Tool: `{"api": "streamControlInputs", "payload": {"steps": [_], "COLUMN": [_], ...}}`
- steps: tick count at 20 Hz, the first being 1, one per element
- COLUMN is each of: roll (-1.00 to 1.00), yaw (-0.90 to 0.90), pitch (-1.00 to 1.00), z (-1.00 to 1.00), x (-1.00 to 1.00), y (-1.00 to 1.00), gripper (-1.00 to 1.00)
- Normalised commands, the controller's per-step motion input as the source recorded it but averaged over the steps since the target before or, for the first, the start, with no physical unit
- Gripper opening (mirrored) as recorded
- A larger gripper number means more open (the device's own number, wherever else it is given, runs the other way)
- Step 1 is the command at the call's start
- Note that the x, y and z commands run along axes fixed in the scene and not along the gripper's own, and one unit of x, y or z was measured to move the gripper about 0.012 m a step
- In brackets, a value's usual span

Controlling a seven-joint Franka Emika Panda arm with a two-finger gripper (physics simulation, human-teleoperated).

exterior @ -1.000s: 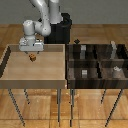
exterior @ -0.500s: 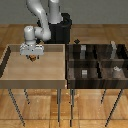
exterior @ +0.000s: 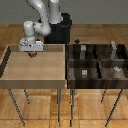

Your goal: Place the loaf of bread into the appropriate compartment.

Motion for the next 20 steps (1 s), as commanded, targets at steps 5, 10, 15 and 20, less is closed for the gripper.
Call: {"api": "streamControlInputs", "payload": {"steps": [5, 10, 15, 20], "roll": [0.00, 0.00, 0.00, 0.00], "yaw": [0.00, 0.00, 0.00, 0.00], "pitch": [0.00, 0.00, 0.00, 0.00], "z": [1.00, 1.00, 0.00, 0.00], "x": [0.00, 0.00, 0.00, 0.00], "y": [0.00, 0.07, 0.60, 1.00], "gripper": [-1.00, -1.00, -1.00, -1.00]}}
